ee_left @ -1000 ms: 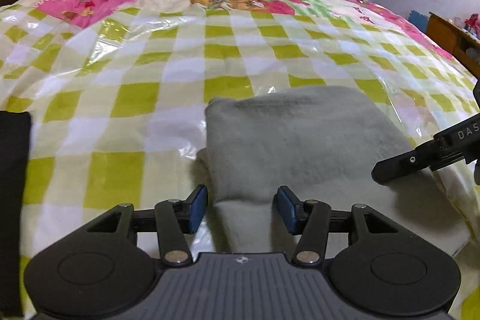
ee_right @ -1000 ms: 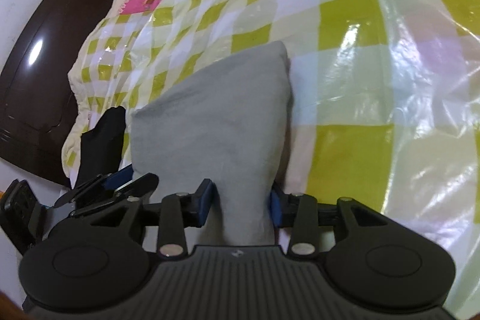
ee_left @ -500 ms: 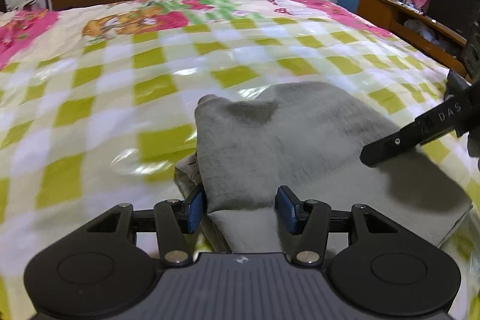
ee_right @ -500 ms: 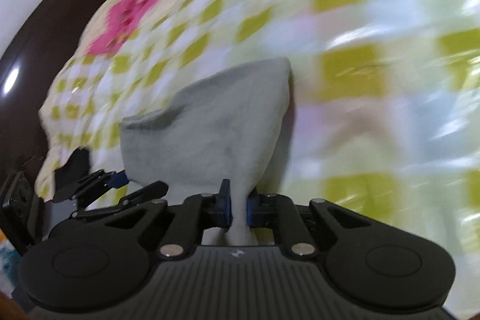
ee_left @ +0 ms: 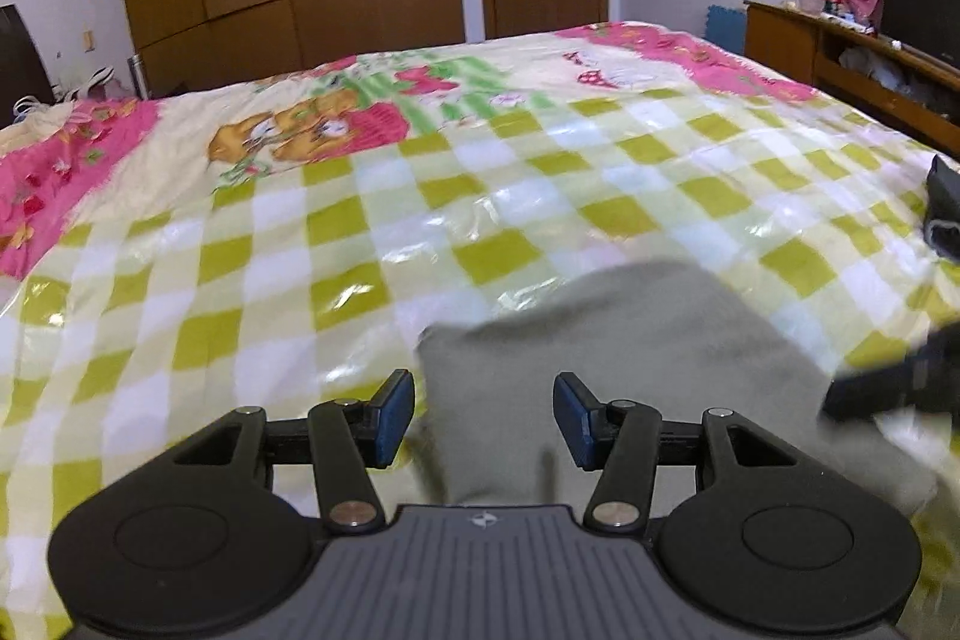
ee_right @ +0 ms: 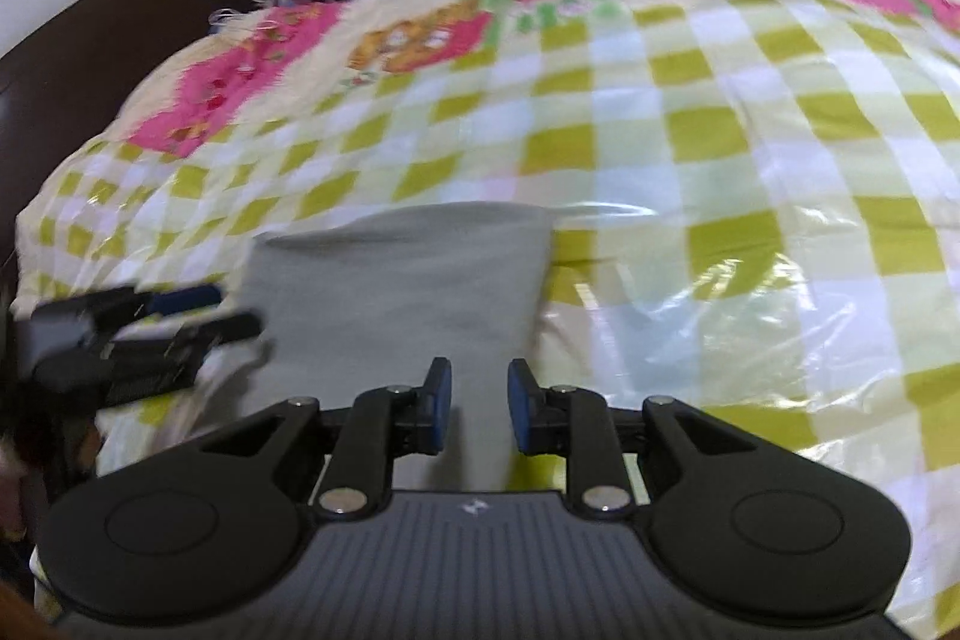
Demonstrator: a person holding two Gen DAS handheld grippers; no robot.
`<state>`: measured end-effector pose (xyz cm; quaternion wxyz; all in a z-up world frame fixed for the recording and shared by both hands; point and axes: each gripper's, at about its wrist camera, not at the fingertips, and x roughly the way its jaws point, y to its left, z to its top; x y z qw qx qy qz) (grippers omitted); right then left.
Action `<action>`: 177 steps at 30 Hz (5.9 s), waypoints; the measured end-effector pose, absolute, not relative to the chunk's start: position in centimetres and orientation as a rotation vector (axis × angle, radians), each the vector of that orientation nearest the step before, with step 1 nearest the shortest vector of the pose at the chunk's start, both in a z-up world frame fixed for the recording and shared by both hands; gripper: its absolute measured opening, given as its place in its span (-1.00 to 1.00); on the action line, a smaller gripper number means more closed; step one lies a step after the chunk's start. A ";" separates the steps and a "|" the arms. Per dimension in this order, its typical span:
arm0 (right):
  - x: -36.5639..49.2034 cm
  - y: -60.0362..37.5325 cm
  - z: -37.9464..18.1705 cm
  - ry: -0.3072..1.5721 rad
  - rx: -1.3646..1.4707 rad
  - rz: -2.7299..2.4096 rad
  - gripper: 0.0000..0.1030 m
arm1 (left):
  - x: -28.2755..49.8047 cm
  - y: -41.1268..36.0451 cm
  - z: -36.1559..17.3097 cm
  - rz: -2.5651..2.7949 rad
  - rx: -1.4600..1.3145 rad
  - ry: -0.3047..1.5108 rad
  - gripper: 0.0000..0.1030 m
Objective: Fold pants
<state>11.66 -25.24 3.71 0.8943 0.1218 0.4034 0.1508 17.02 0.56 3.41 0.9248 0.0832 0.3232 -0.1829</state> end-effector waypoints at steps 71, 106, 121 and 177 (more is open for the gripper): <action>-1.4 -19.5 1.9 0.866 0.030 0.138 -0.60 | 0.7 0.0 0.4 -0.211 0.079 0.780 0.95; -2.6 -18.3 1.6 0.885 0.069 0.190 -0.39 | 0.3 -0.4 0.2 -0.212 0.057 0.820 1.00; -2.7 -18.4 1.4 0.891 0.073 0.182 -0.25 | 0.2 -0.1 0.1 -0.207 0.052 0.821 1.00; -2.6 -18.5 1.3 0.895 0.073 0.179 -0.16 | -0.1 -0.3 -0.2 -0.197 0.072 0.837 1.00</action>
